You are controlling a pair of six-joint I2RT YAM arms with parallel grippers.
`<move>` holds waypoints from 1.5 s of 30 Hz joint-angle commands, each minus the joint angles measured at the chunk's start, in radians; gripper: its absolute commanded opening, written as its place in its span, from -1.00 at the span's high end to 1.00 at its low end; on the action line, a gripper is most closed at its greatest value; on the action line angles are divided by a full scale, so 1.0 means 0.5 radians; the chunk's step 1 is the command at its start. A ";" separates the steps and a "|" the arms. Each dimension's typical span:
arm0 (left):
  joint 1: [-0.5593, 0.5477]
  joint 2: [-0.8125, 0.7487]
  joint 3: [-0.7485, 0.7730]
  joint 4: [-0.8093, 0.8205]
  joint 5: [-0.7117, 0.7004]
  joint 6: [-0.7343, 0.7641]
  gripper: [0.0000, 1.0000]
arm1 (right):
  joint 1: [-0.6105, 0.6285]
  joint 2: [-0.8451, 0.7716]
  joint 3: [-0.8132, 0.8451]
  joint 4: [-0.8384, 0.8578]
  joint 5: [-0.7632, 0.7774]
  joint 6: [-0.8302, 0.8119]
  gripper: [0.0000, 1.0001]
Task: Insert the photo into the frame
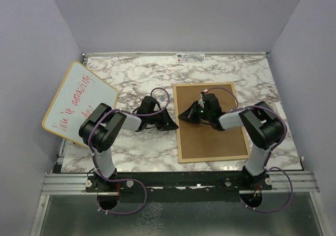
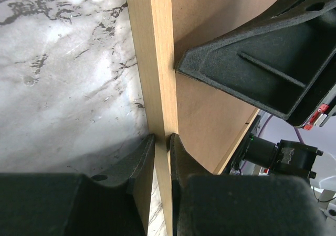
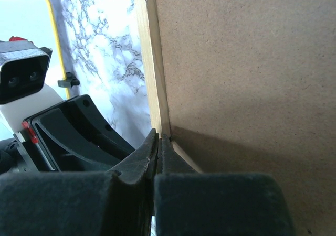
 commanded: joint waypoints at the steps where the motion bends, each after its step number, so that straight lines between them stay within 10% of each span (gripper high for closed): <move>1: -0.046 0.305 -0.182 -0.653 -0.553 0.228 0.70 | -0.008 0.138 -0.122 -0.059 0.063 -0.094 0.99; 24: -0.043 0.252 -0.107 -0.736 -0.554 0.241 0.70 | -0.006 -0.131 0.030 -0.542 0.347 -0.318 0.99; 36: 0.072 0.022 0.415 -0.924 -0.457 0.474 0.04 | -0.091 -0.084 0.734 -0.918 0.233 -0.289 0.74; 45: 0.206 0.326 0.702 -0.948 -0.371 0.520 0.07 | -0.134 0.274 1.009 -0.798 -0.156 -0.301 0.77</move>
